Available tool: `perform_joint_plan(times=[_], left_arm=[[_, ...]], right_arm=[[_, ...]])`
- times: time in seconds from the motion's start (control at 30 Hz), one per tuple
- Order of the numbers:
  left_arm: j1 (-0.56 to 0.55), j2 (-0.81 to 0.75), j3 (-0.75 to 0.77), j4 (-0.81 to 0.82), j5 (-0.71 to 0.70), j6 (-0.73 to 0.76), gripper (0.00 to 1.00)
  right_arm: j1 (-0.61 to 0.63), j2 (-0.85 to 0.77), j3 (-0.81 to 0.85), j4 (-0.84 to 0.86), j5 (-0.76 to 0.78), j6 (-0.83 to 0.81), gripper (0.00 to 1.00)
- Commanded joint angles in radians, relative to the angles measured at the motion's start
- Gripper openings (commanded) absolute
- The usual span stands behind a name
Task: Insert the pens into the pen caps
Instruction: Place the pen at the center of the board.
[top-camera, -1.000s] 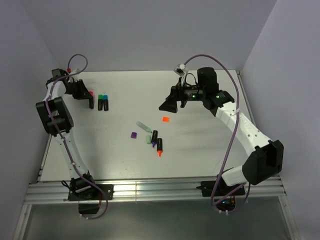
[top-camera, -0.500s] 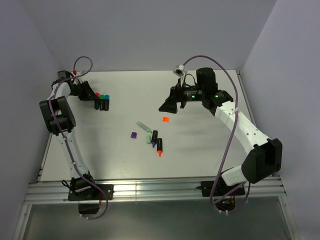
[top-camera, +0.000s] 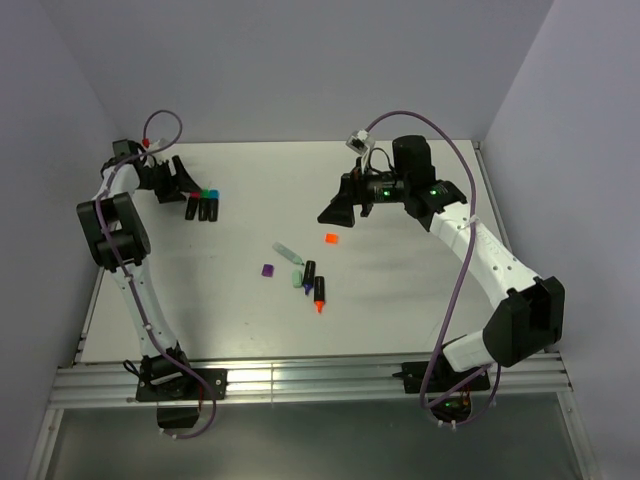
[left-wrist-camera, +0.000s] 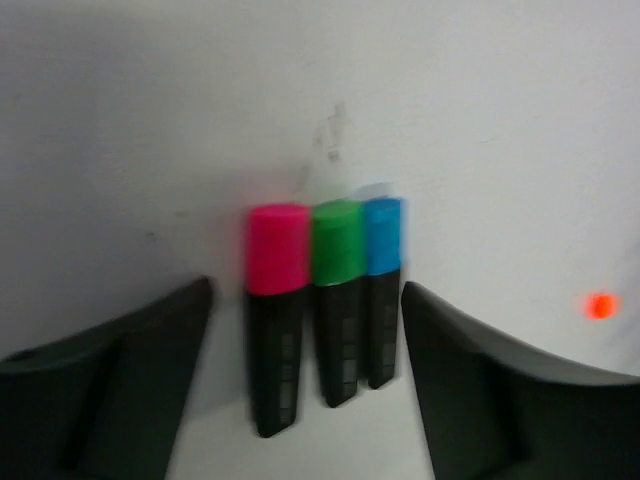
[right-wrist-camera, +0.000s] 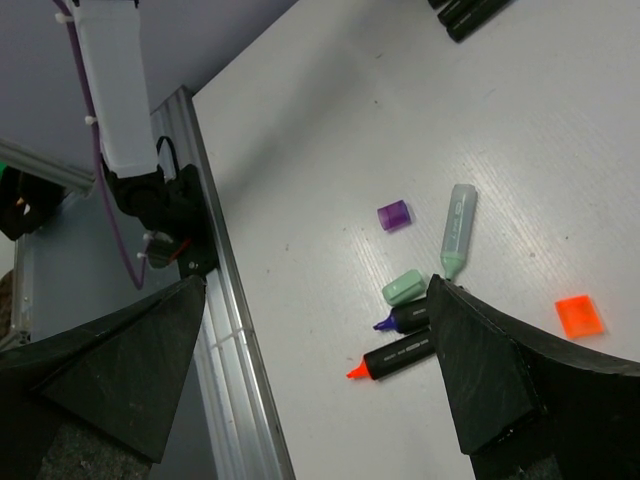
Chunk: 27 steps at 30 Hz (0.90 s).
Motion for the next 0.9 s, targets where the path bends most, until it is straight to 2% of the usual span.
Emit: perform_joint_plan(times=[0.0, 0.03, 0.1, 0.23, 0.37, 0.47, 0.57, 0.67, 0.7, 0.73, 0.8, 0.83, 0.87], left_arm=[[0.013, -0.087, 0.047, -0.01, -0.09, 0.033, 0.91], [0.014, -0.101, 0.058, -0.016, -0.1, 0.044, 0.99], [0.014, -0.156, 0.058, -0.01, -0.156, 0.09, 1.0], [0.013, -0.287, 0.03, 0.021, -0.23, 0.162, 0.99], [0.01, -0.463, -0.06, 0.085, -0.288, 0.233, 0.99], [0.01, -0.609, -0.151, 0.128, -0.27, 0.288, 0.99], [0.013, -0.748, -0.255, 0.204, -0.258, 0.256, 1.0], [0.021, -0.867, -0.362, 0.214, -0.172, 0.3, 1.0], [0.018, -0.906, -0.379, 0.184, -0.105, 0.346, 0.99], [0.016, -0.925, -0.398, 0.129, 0.028, 0.497, 0.99], [-0.031, -0.971, -0.431, 0.018, 0.037, 0.607, 0.99], [-0.067, -0.982, -0.468, -0.017, 0.01, 0.733, 0.99], [-0.149, -0.986, -0.487, -0.103, -0.011, 0.8, 0.98]], right_arm=[[-0.006, -0.032, 0.033, -0.002, 0.024, -0.025, 1.0], [-0.006, -0.036, 0.033, -0.007, 0.034, -0.028, 1.0], [-0.006, -0.061, 0.03, -0.011, 0.064, -0.048, 1.0], [-0.007, -0.105, 0.025, -0.053, 0.228, -0.133, 1.0], [-0.006, -0.118, 0.036, -0.142, 0.362, -0.23, 1.0], [-0.001, -0.113, 0.033, -0.211, 0.452, -0.295, 1.0], [0.014, -0.113, 0.002, -0.242, 0.509, -0.33, 0.99], [0.034, -0.098, -0.029, -0.243, 0.549, -0.347, 0.98], [0.037, -0.092, -0.033, -0.245, 0.567, -0.346, 0.97], [0.036, -0.086, -0.038, -0.246, 0.572, -0.338, 0.97], [0.036, -0.078, -0.053, -0.251, 0.569, -0.339, 0.97], [0.033, -0.081, -0.061, -0.251, 0.563, -0.338, 0.97], [0.028, -0.082, -0.073, -0.252, 0.554, -0.338, 0.97]])
